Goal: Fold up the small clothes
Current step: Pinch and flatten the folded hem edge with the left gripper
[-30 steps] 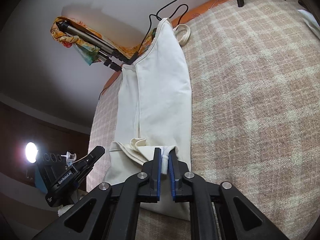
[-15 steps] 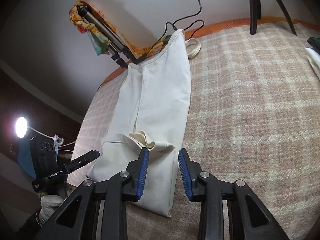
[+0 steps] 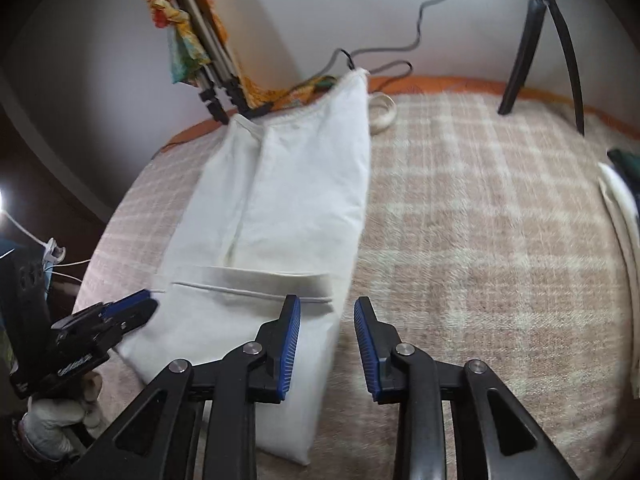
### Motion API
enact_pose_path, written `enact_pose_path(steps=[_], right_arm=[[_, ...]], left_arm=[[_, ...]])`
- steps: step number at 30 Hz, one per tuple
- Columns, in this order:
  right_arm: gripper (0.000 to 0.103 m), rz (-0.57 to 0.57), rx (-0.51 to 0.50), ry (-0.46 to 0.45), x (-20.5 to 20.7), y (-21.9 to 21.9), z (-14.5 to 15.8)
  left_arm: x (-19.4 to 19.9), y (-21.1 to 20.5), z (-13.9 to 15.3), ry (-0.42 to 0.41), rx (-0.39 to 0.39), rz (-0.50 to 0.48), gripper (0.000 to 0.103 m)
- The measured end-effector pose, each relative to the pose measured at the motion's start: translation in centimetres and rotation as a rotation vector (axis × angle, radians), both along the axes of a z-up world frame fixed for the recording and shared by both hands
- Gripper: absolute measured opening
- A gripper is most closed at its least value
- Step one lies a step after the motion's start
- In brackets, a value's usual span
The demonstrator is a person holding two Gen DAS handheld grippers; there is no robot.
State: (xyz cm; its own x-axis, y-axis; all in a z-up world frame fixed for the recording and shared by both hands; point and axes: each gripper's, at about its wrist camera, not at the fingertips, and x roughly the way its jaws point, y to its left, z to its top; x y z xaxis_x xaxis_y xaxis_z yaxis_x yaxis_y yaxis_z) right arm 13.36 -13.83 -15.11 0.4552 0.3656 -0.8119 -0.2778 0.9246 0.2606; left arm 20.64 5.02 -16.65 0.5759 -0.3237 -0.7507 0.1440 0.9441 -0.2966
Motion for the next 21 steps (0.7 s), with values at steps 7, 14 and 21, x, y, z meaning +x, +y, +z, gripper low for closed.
enact_pose_path(steps=[7, 14, 21], right_arm=[[0.03, 0.144, -0.005, -0.03, -3.3, 3.4, 1.3], [0.03, 0.16, 0.004, 0.069, -3.5, 3.3, -1.2], [0.03, 0.161, -0.017, 0.067, -3.9, 3.1, -1.3]], left_arm=[[0.8, -0.6, -0.5, 0.024, 0.03, -0.028, 0.026], [0.8, -1.8, -0.5, -0.057, 0.107, -0.095, 0.01], [1.0, -0.9, 0.4, -0.085, 0.084, -0.079, 0.007]])
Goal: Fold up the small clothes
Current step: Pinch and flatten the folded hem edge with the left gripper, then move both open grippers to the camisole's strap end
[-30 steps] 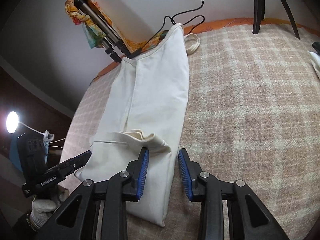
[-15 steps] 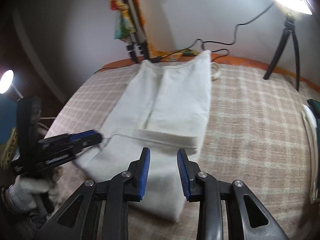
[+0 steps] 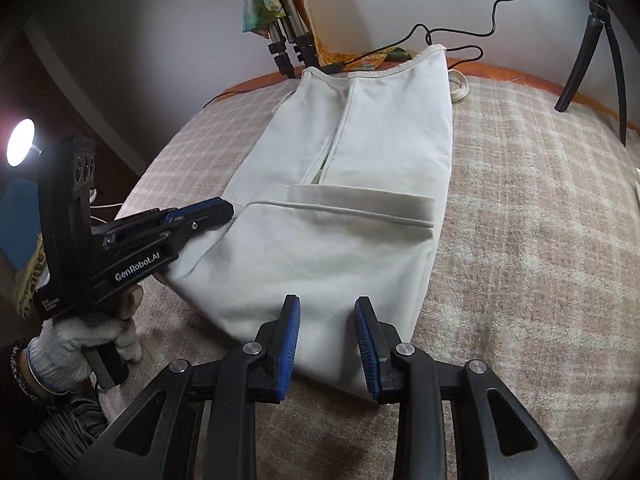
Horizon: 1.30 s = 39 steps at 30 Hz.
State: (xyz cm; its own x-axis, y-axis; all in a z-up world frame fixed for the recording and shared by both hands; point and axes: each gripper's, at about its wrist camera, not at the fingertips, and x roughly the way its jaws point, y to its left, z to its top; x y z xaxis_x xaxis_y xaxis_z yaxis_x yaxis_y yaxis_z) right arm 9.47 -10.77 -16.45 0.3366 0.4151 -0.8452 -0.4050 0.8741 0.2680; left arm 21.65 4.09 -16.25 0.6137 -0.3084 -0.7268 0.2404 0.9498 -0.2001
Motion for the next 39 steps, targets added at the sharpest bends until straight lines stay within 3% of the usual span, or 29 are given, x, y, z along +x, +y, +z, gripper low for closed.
enact_pose_path(steps=[5, 7, 12, 15, 18, 21, 24, 26, 28, 32, 34, 36, 39], right_arm=[[0.03, -0.002, 0.005, 0.004, -0.1, -0.3, 0.1], [0.031, -0.001, 0.009, 0.004, -0.2, -0.4, 0.1], [0.031, 0.005, 0.007, 0.006, -0.3, 0.0, 0.1], [0.031, 0.004, 0.004, 0.005, -0.3, 0.1, 0.1], [0.031, 0.006, -0.017, 0.004, -0.3, 0.3, 0.0], [0.03, -0.008, -0.037, 0.016, -0.1, 0.3, -0.3], [0.032, 0.0, -0.047, -0.013, -0.2, 0.6, 0.2], [0.032, 0.016, -0.019, -0.038, -0.4, 1.1, 0.8], [0.032, 0.02, -0.036, -0.073, -0.3, 1.6, 1.2], [0.034, -0.002, -0.055, -0.161, 1.2, 1.4, 2.1], [0.035, -0.017, 0.031, -0.139, 2.2, 0.6, 2.4], [0.035, -0.019, 0.075, -0.118, 3.0, 0.5, 2.4], [0.035, -0.046, 0.036, -0.097, 3.6, 1.0, 1.3]], left_arm=[[0.1, 0.6, 0.5, 0.012, -0.04, 0.0, 0.01], [0.4, 0.4, 0.2, 0.034, -0.027, -0.005, 0.026], [0.3, -0.9, -1.0, 0.041, 0.018, -0.055, 0.026], [0.3, -1.1, -0.7, 0.012, 0.054, -0.06, 0.005], [0.9, -0.2, 0.1, -0.026, 0.053, -0.03, 0.005], [1.3, -0.2, 0.1, -0.061, 0.117, -0.015, 0.004], [1.5, 0.1, -0.1, -0.048, 0.086, -0.02, 0.004], [1.1, 0.4, 0.8, -0.061, 0.097, -0.002, 0.005], [0.1, 0.6, 2.0, -0.075, 0.06, -0.013, 0.007], [-3.2, -0.3, 4.4, -0.103, -0.002, -0.079, 0.008], [-4.8, -1.5, 4.7, -0.117, -0.003, -0.127, 0.008], [-5.9, -3.2, 4.0, -0.112, 0.01, -0.183, 0.008], [-5.5, -4.8, 1.9, -0.051, 0.033, -0.195, 0.008]])
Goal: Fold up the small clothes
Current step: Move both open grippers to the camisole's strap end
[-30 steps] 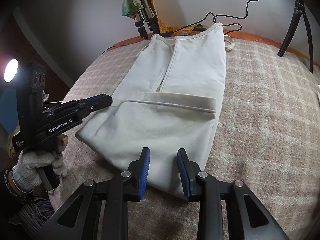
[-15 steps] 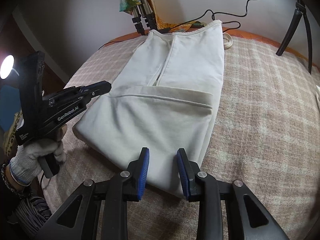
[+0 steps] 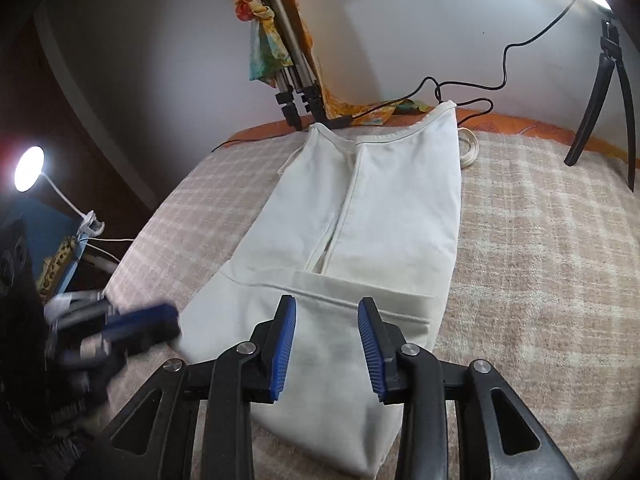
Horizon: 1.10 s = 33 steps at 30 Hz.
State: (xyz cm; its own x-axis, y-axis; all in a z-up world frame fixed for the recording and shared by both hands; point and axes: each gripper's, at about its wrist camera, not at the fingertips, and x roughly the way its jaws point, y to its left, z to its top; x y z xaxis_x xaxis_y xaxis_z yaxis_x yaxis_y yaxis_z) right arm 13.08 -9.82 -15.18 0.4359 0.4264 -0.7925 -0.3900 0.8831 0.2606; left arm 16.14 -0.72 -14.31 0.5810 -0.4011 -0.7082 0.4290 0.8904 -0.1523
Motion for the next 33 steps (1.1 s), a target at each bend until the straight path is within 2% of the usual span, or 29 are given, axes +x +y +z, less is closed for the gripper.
enact_pose_path(steps=[2, 4, 6, 8, 12, 15, 17, 18, 19, 21, 23, 25, 28, 33], right_arm=[[0.032, -0.049, -0.073, 0.032, 0.3, -0.1, -1.1], [0.023, -0.079, -0.124, 0.037, 0.2, -0.6, -1.7], [0.022, -0.091, -0.178, 0.021, 0.0, -0.9, -1.5], [0.03, -0.116, -0.229, 0.003, -0.1, -1.4, -1.6], [0.028, -0.142, -0.183, 0.026, 0.3, -3.5, -1.3], [0.031, -0.148, -0.16, 0.008, 0.3, -4.2, -0.4], [0.031, -0.139, -0.137, 0.0, 0.3, -4.3, 0.3], [0.032, -0.13, -0.133, -0.011, 0.3, -4.2, 0.6], [0.034, -0.124, -0.133, -0.022, 0.4, -4.1, 0.8], [0.04, -0.112, -0.133, -0.038, 0.5, -3.8, 1.0], [0.049, -0.096, -0.126, -0.045, 0.8, -3.6, 1.0], [0.052, -0.092, -0.126, -0.056, 1.2, -3.5, 0.9], [0.052, -0.091, -0.113, -0.042, 2.6, -3.7, 0.7], [0.052, -0.081, -0.039, 0.004, 5.6, -4.3, 0.6]], left_arm=[[0.6, -0.2, -1.4, 0.035, 0.035, 0.015, 0.008], [0.8, 0.5, -1.9, 0.059, 0.034, 0.037, 0.008], [1.0, 1.7, -2.1, 0.083, 0.013, 0.065, 0.008], [1.2, 3.1, -2.2, 0.099, 0.013, 0.099, 0.008], [1.6, 5.5, -2.3, 0.104, 0.046, 0.161, 0.008], [2.7, 7.2, -1.5, 0.098, 0.019, 0.21, 0.008], [3.3, 7.7, -0.8, 0.083, -0.007, 0.218, 0.013], [3.7, 7.7, -0.5, 0.08, -0.02, 0.218, 0.023], [4.1, 7.8, -0.2, 0.077, -0.034, 0.218, 0.04], [4.9, 8.0, 0.2, 0.069, -0.086, 0.205, 0.049], [6.0, 8.1, 0.0, 0.086, -0.109, 0.195, 0.049], [7.2, 8.3, -0.3, 0.108, -0.146, 0.188, 0.049], [9.2, 8.9, -0.8, 0.147, -0.192, 0.204, 0.049], [12.7, 9.3, -1.2, 0.179, -0.25, 0.209, 0.049]])
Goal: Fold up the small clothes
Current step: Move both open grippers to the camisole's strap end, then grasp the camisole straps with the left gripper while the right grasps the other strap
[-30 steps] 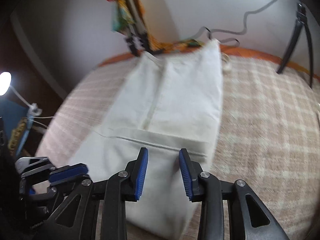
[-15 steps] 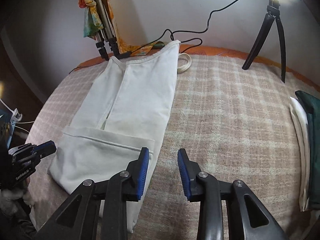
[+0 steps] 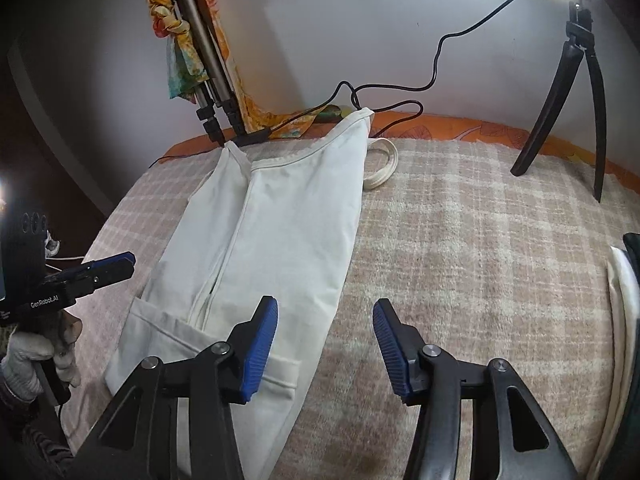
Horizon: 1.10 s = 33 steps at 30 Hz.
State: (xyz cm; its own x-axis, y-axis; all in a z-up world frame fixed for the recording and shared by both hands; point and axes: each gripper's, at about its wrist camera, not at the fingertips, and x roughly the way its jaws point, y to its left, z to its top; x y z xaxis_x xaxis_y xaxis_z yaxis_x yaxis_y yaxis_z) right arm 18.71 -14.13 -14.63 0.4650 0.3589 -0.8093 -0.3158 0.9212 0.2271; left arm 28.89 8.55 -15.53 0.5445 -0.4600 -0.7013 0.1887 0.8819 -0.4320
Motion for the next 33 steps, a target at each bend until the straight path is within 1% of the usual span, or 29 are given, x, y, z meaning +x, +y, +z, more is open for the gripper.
enact_pose_path(steps=[2, 6, 8, 12, 15, 17, 19, 23, 28, 29, 30, 31, 32, 33], right_arm=[[0.052, 0.008, 0.039, 0.017, 1.4, -0.1, -0.1], [0.052, 0.009, 0.106, 0.052, 3.8, -0.3, -0.2], [0.052, 0.012, 0.12, 0.053, 5.2, -0.5, -0.3], [0.052, 0.017, 0.157, 0.065, 7.9, -0.9, -0.5], [0.051, 0.02, 0.189, 0.082, 9.7, -1.2, -0.8], [0.048, 0.03, 0.207, 0.095, 10.8, -1.2, -1.0], [0.047, 0.038, 0.226, 0.104, 11.8, -1.0, -1.2], [0.047, 0.05, 0.247, 0.103, 13.6, -0.5, -1.1], [0.047, 0.057, 0.242, 0.104, 15.4, 0.2, -1.2], [0.046, 0.059, 0.235, 0.104, 15.7, 0.4, -1.4], [0.044, 0.06, 0.229, 0.108, 16.0, 0.6, -1.5], [0.041, 0.058, 0.223, 0.116, 16.2, 0.8, -1.8], [0.036, 0.055, 0.22, 0.121, 16.4, 0.9, -2.0], [0.033, 0.054, 0.217, 0.128, 16.6, 1.2, -2.4]], left_arm=[[1.5, 0.0, -0.1, 0.006, -0.015, 0.003, 0.05], [4.3, -0.4, -0.4, 0.004, -0.005, 0.001, 0.05], [5.6, -0.4, -0.6, 0.006, -0.017, 0.006, 0.05], [8.0, -0.5, -1.0, 0.006, 0.001, 0.007, 0.05], [9.6, -0.5, -1.2, 0.018, -0.012, 0.007, 0.05], [10.6, -0.4, -1.4, 0.026, -0.024, 0.007, 0.05], [11.3, -0.1, -1.6, 0.037, -0.039, 0.018, 0.05], [13.3, 0.4, -2.2, 0.064, -0.08, 0.036, 0.05], [15.0, 0.1, -2.3, 0.073, -0.127, 0.012, 0.05], [15.2, 0.0, -2.4, 0.067, -0.129, 0.006, 0.049], [15.3, -0.1, -2.4, 0.063, -0.129, 0.0, 0.047], [15.3, -0.3, -2.4, 0.057, -0.124, -0.007, 0.045], [15.5, -0.6, -2.3, 0.048, -0.112, -0.012, 0.041], [15.6, -0.8, -2.3, 0.046, -0.106, -0.02, 0.026]])
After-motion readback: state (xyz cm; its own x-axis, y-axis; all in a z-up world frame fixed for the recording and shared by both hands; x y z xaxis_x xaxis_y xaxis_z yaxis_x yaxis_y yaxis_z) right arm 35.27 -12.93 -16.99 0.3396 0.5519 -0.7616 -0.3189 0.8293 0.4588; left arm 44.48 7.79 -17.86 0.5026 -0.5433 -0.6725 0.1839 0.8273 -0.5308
